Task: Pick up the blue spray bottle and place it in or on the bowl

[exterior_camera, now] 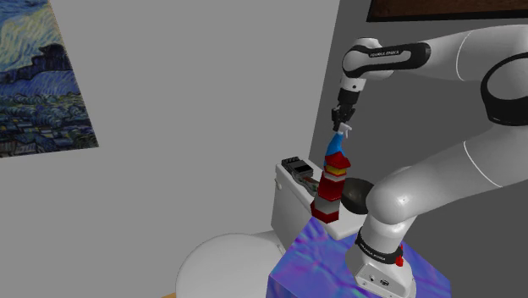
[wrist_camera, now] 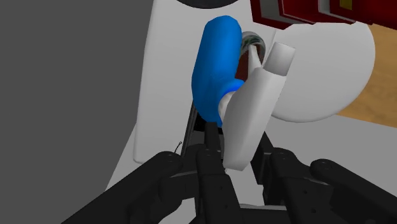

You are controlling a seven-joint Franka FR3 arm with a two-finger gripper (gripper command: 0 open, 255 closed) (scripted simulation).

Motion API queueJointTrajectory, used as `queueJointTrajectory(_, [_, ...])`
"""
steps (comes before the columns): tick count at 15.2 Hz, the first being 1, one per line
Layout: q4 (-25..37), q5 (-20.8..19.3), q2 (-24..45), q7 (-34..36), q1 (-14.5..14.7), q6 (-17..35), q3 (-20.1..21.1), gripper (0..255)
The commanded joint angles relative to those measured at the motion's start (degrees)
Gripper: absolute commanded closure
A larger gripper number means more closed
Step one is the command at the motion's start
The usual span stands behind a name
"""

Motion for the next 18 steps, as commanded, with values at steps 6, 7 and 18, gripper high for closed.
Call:
queueJointTrajectory(6, [5.3, 0.7, 0.1, 0.3, 0.4, -5.2, 1.0, 255])
queueJointTrajectory(7, [6.1, 0.8, 0.1, 0.3, 0.5, -6.0, 1.1, 255])
queueJointTrajectory(18, [10.4, -0.7, -8.4, -0.7, -1.9, -18.8, 3.0, 255])
